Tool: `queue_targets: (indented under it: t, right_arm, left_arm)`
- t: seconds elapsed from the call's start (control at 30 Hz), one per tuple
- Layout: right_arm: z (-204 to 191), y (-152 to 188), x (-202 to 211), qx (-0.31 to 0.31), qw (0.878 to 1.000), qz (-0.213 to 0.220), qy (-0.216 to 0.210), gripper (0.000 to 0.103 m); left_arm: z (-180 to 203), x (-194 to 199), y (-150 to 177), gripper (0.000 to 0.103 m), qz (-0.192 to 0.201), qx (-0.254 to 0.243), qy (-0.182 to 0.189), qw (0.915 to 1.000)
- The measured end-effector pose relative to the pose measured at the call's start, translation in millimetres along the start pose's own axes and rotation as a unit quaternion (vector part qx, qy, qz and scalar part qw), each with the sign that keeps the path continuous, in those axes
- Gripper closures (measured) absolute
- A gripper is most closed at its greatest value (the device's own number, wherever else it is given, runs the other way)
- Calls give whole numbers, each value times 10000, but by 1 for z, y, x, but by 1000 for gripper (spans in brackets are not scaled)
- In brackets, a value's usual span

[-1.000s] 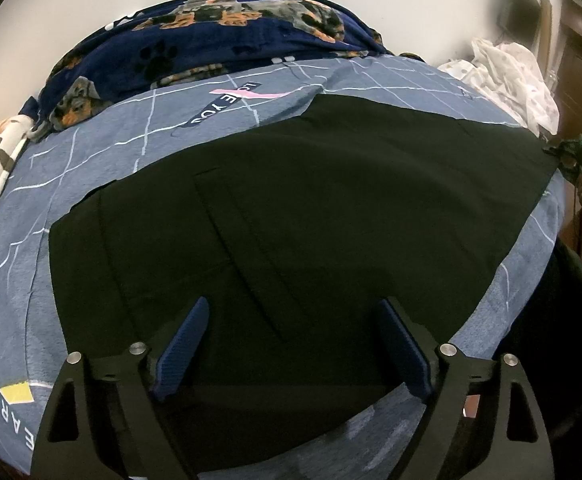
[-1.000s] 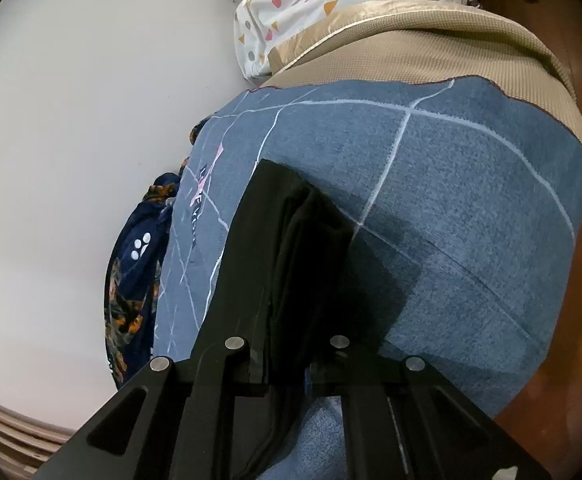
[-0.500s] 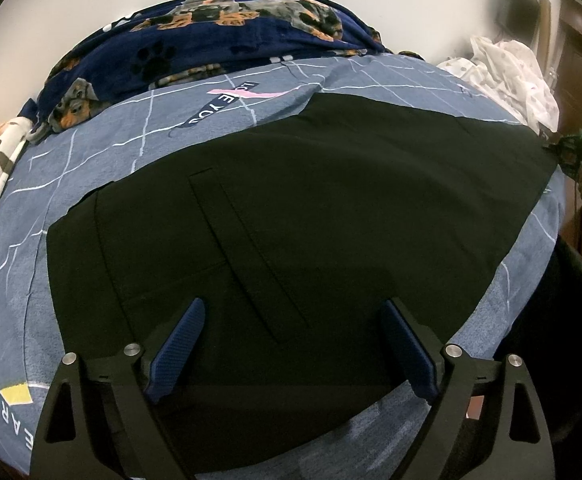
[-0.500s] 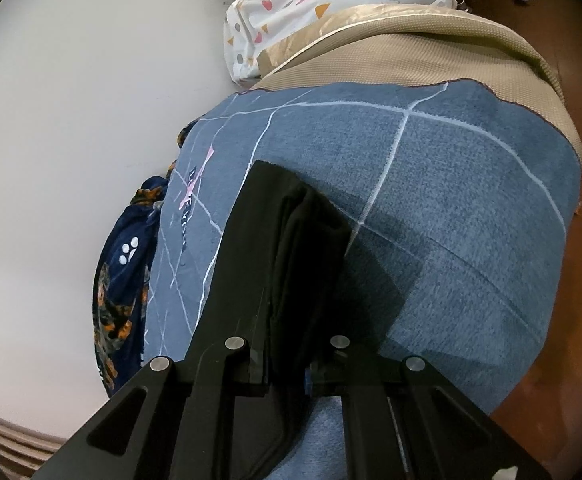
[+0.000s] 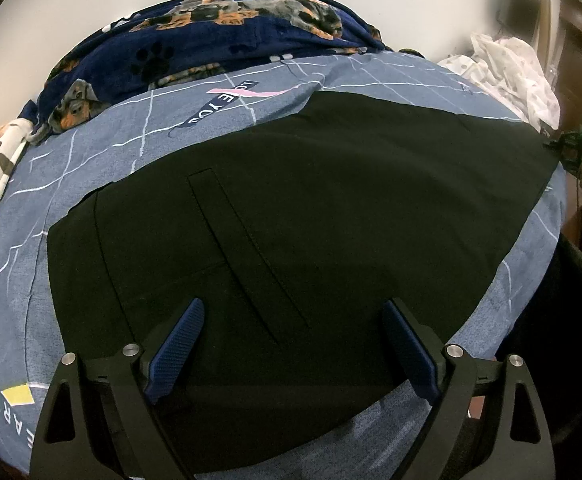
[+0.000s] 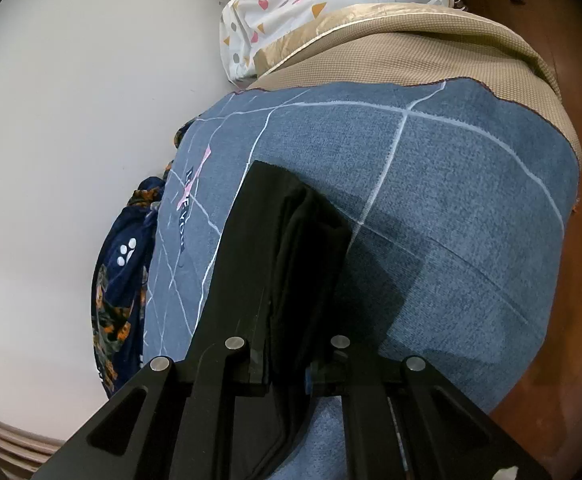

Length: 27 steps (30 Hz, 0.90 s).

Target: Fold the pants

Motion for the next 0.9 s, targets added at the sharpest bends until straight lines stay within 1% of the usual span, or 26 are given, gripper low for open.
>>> queue_targets:
  t: [0.6,0.7,0.73,0.77,0.9]
  right_arm:
    - [1,-1,-1,20,10000,-11,35,94]
    - [1,-1,-1,15,10000,-11,35,94]
    - [1,-2,-1,5,10000,-15,37,93]
    - [1,-1,-1,12,10000,-15,41,93]
    - [-1,-2,-2,53,10000,-38,56,92]
  left_arm:
    - [0,0,0,11,3,-3,-5,10000]
    - [0,0,0,7,3,-4,-27,10000]
    - [-1,-1,0,2,3,-4,-70,10000]
    - [-3,-1,1,0,1,5,-124,9999]
    - [-5,-1,1,0,4,22,-124,9999]
Point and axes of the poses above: each gripper's, at about its wrist camera, not at the fingertips, and x roughly against the way its jaws point, z to its right, y to its underside, the point moved 8 cm from there along -x, roughly the way its jaws point, and after that the axes turned 9 degrees about x, right-handed, at the moved point
